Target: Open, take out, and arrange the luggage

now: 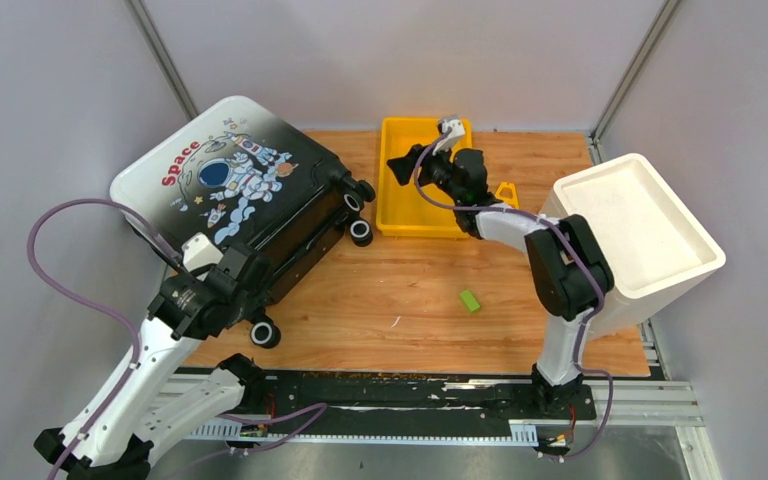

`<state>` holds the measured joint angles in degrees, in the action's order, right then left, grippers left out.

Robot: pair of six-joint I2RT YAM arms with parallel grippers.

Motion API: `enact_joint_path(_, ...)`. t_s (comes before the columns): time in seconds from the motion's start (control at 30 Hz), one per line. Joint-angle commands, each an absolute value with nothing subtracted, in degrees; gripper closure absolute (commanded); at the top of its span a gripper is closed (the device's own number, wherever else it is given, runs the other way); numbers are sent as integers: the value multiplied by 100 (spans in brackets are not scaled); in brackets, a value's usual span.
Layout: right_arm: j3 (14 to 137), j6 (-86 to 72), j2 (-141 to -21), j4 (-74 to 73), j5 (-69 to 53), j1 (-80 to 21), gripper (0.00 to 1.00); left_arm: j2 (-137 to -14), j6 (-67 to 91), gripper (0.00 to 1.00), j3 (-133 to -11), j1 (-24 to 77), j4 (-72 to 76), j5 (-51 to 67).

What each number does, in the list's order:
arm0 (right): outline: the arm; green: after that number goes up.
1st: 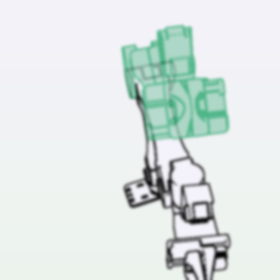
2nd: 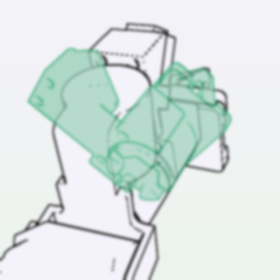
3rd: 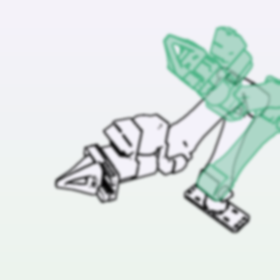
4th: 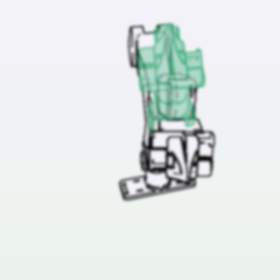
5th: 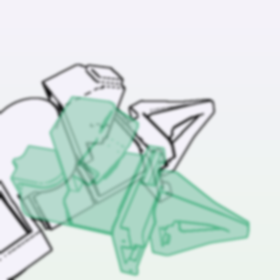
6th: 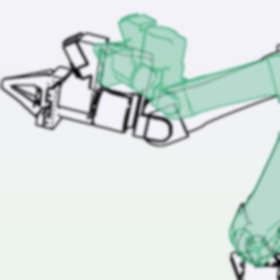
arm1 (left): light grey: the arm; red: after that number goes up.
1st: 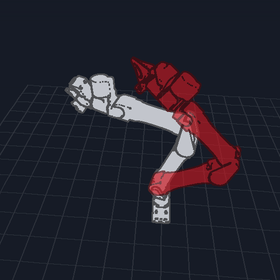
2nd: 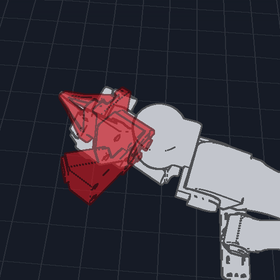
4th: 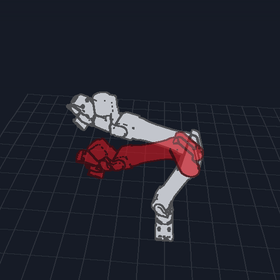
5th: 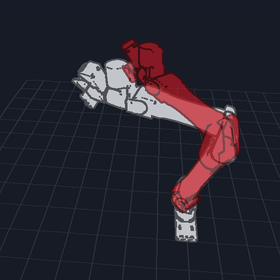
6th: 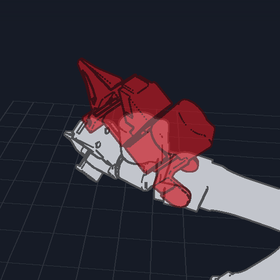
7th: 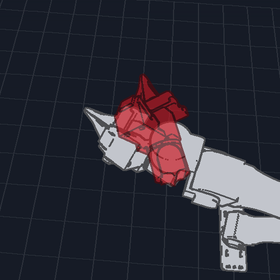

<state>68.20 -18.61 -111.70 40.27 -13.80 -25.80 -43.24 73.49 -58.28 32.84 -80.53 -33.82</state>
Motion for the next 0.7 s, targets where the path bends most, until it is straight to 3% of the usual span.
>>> enact_joint_path(0.0, 7309, -2015, -10474, 2814, -1894, -2585, 21, -4277, 6350, 100, -6052, 3270, -7709, -4701)
enact_joint_path(0.13, 7813, -2001, -10381, 2167, -2823, -2591, 1, -4099, 5191, 100, -6010, 3270, -6872, -4339)
enact_joint_path(0.17, 7898, -2007, -10380, 2059, -3003, -2609, 0, -3971, 4932, 100, -5954, 3270, -6763, -4275)
enact_joint_path(0.27, 8344, -1741, -10501, 1229, -3362, -2685, 1, -3724, 4586, 100, -5826, 3268, -6424, -4123)
enact_joint_path(0.43, 9312, -1484, -11017, 68, -4084, -2801, 11, -3578, 4284, 100, -5607, 3270, -6173, -4001)
enact_joint_path(0.67, 9611, -1000, -11254, -763, -4060, -3273, 10, -3447, 3937, 100, -5521, 3264, -5840, -3596)
